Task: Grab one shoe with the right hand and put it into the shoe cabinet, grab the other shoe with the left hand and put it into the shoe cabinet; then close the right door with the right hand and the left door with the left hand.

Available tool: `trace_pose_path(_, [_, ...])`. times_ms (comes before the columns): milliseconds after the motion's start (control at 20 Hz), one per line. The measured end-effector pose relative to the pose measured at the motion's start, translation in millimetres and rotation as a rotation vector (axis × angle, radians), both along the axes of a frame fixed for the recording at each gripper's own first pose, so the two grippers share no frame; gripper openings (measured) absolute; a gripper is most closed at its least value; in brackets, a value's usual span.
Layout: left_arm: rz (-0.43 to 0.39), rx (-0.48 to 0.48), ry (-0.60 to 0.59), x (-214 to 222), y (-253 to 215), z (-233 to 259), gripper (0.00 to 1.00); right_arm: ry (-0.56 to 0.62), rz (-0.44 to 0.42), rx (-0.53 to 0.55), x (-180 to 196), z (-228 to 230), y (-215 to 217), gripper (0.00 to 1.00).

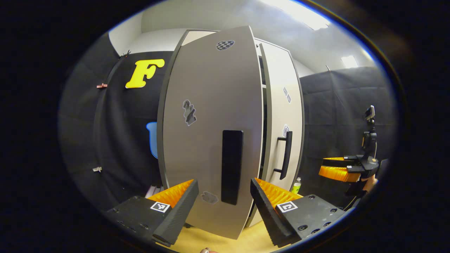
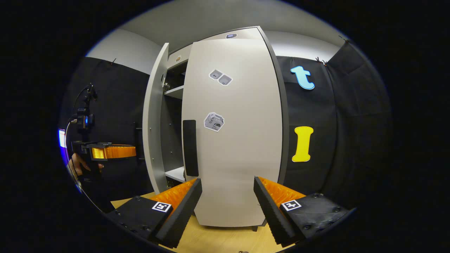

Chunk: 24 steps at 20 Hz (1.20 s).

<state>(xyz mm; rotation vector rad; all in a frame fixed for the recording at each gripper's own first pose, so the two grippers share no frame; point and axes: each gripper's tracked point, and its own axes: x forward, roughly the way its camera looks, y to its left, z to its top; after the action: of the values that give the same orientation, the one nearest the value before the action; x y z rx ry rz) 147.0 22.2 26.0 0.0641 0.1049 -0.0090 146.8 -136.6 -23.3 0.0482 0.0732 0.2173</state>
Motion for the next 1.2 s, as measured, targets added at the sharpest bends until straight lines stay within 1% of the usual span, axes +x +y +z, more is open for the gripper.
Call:
trace_pose_path(150, [-0.014, -0.024, 0.000, -8, -13, -6, 0.94, 0.009, -0.004, -0.003, -4, -1, -2, 0.97])
trace_pose_path(450, [0.006, -0.061, 0.024, -23, -5, -13, 0.95, 0.009, -0.005, -0.021, -9, -3, 7, 0.98])
trace_pose_path(700, [0.043, -0.060, 0.029, -30, 1, -14, 0.95, -0.003, 0.017, 0.000, -11, 3, 33, 0.98])
trace_pose_path(1000, [0.034, -0.049, 0.026, -39, -11, -14, 0.95, -0.009, 0.047, -0.008, -9, 3, 55, 0.98])
trace_pose_path(1050, [0.037, -0.045, 0.027, -39, -11, -15, 0.92, -0.009, 0.048, -0.003, -8, 5, 57, 0.98])
trace_pose_path(1100, [0.043, -0.039, 0.026, -40, -11, -14, 0.95, -0.012, 0.049, 0.003, -8, 6, 58, 0.98])
trace_pose_path(1200, [0.049, -0.034, 0.016, -41, -11, -11, 0.95, -0.018, 0.047, 0.015, -9, 9, 60, 0.98])
